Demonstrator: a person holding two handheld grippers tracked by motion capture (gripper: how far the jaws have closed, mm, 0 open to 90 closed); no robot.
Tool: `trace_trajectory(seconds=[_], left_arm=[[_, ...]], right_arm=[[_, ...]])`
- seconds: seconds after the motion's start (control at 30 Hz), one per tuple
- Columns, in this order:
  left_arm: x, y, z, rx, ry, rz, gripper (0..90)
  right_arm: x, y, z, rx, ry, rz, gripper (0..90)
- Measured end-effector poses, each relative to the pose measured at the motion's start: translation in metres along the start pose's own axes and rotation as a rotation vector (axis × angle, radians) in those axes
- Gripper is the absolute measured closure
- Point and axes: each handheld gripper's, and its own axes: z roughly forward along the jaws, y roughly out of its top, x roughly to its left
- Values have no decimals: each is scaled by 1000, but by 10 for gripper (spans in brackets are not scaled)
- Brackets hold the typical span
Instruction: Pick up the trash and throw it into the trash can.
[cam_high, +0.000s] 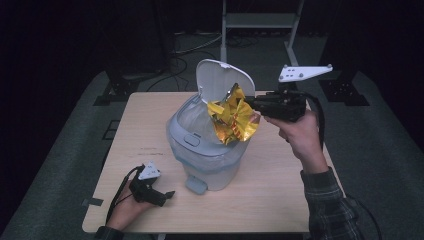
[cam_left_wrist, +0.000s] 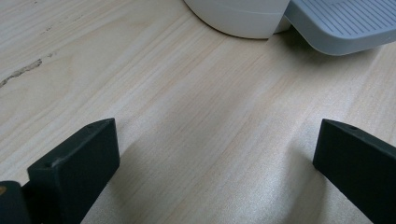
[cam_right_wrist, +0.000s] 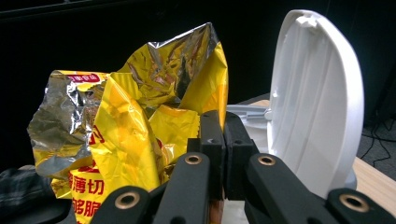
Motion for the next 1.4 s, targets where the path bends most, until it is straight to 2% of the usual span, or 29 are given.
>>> trace_trajectory(seconds=[0.1, 0.3, 0.43, 0.6, 0.77, 0.9, 1.07, 1.23, 1.4], left_arm=[[0, 0, 0, 0, 0, 0, 0], [0, 0, 0, 0, 0, 0, 0], [0, 0, 0, 0, 0, 0, 0], [0, 0, 0, 0, 0, 0, 0], [0, 0, 0, 0, 0, 0, 0], [0, 0, 0, 0, 0, 0, 0], [0, 0, 0, 0, 0, 0, 0], [0, 0, 0, 0, 0, 0, 0], [0, 0, 0, 0, 1, -1, 0]], right_arm=[[-3, 3, 6, -3, -5, 4, 884], [-4, 6, 21, 11, -44, -24, 876], [-4, 6, 28, 19, -49, -28, 872], [-3, 7, 35, 24, -79, -57, 814], [-1, 7, 37, 13, -88, -65, 733], [0, 8, 37, 8, -90, -72, 711], [2, 6, 33, 13, -87, -69, 727], [5, 1, 25, 20, -78, -73, 823], [6, -6, 12, 30, -96, -69, 896]])
